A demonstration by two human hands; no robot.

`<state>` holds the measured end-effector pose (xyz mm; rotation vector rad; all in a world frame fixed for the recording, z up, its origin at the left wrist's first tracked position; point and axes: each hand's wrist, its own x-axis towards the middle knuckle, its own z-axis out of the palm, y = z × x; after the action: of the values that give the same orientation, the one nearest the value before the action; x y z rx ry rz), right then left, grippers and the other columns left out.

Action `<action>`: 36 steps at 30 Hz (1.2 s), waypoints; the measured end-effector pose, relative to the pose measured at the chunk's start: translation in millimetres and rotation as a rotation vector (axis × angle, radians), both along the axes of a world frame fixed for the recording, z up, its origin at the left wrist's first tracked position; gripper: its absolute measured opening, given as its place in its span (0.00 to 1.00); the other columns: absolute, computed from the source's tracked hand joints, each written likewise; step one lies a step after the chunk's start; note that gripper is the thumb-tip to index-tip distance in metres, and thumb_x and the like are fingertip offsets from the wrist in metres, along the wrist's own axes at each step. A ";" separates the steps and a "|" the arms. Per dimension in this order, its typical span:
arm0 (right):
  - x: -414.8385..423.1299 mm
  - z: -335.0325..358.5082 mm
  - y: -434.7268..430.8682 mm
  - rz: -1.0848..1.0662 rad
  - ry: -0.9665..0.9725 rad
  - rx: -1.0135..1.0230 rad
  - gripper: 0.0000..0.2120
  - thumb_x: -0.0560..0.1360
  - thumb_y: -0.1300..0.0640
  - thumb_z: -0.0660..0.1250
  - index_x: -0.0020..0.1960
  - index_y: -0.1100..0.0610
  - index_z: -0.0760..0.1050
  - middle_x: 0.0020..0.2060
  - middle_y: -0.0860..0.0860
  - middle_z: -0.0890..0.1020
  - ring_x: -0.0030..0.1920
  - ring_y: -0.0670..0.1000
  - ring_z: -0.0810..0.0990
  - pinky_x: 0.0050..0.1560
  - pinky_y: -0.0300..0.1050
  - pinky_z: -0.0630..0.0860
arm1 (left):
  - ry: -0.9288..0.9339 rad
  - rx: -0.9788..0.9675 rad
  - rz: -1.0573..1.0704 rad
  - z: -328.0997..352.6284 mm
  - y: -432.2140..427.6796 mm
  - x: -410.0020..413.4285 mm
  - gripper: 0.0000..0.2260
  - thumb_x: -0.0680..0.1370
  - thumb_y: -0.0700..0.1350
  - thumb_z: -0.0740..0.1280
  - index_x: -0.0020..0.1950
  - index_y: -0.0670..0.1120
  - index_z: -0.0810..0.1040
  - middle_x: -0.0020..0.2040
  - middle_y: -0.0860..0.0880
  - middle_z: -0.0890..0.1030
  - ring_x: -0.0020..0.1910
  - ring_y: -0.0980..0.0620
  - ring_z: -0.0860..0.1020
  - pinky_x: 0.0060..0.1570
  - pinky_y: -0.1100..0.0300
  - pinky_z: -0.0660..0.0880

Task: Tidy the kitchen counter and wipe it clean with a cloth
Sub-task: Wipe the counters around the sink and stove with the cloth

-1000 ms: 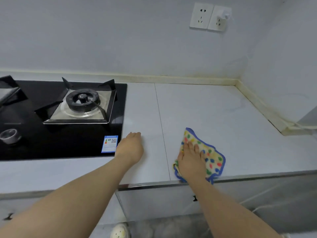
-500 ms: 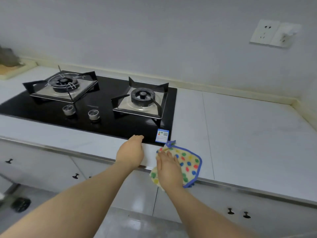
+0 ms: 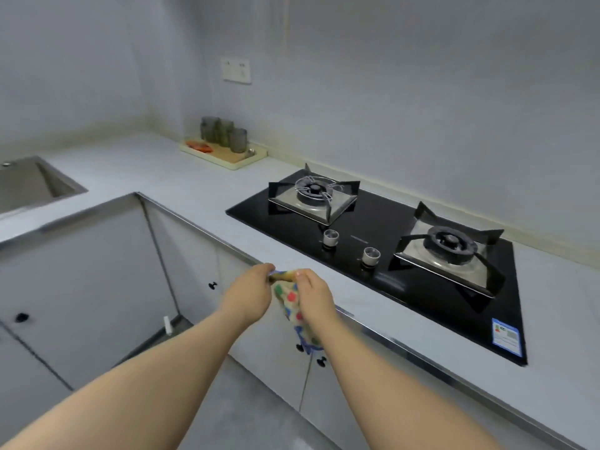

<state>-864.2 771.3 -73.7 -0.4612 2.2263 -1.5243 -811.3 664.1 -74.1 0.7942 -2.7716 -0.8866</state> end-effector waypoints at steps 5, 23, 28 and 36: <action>38.9 16.3 -112.4 0.190 -0.221 -0.148 0.13 0.82 0.58 0.53 0.43 0.57 0.72 0.40 0.56 0.79 0.37 0.48 0.77 0.35 0.35 0.74 | 0.036 0.065 0.107 11.0 -101.6 70.1 0.23 0.80 0.42 0.57 0.75 0.50 0.60 0.71 0.49 0.69 0.68 0.47 0.69 0.65 0.56 0.66; 172.0 33.6 -426.5 0.681 -0.094 -0.017 0.14 0.81 0.48 0.49 0.49 0.47 0.72 0.55 0.54 0.78 0.56 0.54 0.77 0.60 0.54 0.75 | 0.332 0.245 0.836 41.0 -346.5 247.8 0.10 0.78 0.49 0.62 0.40 0.45 0.71 0.39 0.46 0.75 0.39 0.49 0.73 0.39 0.57 0.69; 173.2 51.3 -529.0 0.802 -0.049 -0.071 0.17 0.82 0.51 0.48 0.53 0.55 0.74 0.49 0.53 0.78 0.53 0.54 0.77 0.60 0.52 0.75 | 0.445 0.224 0.966 51.7 -435.9 255.8 0.07 0.77 0.49 0.65 0.41 0.49 0.72 0.42 0.46 0.79 0.43 0.46 0.78 0.43 0.53 0.76; 179.8 49.9 -681.1 0.873 0.002 -0.047 0.17 0.82 0.52 0.52 0.52 0.58 0.77 0.45 0.53 0.78 0.48 0.52 0.75 0.49 0.43 0.71 | 0.539 0.328 1.084 68.1 -552.5 265.7 0.18 0.63 0.52 0.63 0.42 0.39 0.77 0.36 0.43 0.77 0.37 0.46 0.75 0.38 0.53 0.75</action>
<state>-684.3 90.2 -23.8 -1.2384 1.6124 -1.0775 -545.6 111.6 -6.0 1.5596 -1.3935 -1.0494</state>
